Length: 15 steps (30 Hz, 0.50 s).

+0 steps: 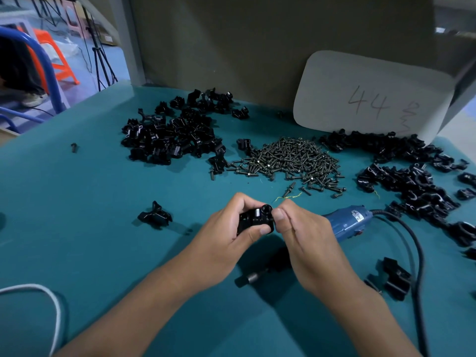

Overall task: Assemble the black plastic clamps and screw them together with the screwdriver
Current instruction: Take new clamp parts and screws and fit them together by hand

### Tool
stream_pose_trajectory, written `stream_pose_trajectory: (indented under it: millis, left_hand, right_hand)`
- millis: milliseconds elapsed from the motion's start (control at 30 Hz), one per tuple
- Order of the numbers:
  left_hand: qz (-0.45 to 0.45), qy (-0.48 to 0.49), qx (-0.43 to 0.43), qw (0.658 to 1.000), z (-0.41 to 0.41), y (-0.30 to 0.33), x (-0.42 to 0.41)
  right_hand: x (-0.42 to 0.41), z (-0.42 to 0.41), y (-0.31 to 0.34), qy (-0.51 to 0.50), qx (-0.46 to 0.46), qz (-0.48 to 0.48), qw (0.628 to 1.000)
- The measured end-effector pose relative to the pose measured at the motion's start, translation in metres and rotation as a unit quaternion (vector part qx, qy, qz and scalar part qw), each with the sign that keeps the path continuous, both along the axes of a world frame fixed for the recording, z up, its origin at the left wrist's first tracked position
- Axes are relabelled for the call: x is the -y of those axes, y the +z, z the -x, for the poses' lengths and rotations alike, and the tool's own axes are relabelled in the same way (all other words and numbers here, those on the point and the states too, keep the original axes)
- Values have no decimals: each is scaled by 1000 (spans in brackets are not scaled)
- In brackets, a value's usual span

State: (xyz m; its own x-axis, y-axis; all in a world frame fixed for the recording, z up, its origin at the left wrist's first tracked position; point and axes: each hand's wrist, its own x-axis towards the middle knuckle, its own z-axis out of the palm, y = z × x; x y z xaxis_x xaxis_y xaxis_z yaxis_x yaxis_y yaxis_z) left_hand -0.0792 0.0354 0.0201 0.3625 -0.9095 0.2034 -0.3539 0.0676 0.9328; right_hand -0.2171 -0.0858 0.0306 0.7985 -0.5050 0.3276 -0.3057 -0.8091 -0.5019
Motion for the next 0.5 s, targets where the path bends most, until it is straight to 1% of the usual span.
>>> stream_pose_trajectory:
  millis: [167,267,500]
  left_hand:
    - [-2,-9,-40,999,-3,0,2]
    - [0,-23,-64,998,-2,-1,3]
    - [5,-34,-73,997,-1,2,1]
  right_hand:
    - [7,10,6,63,-43,25,997]
    - [6,8,7,62,-34,30,997]
    - [2,4,4,45,-22,54,997]
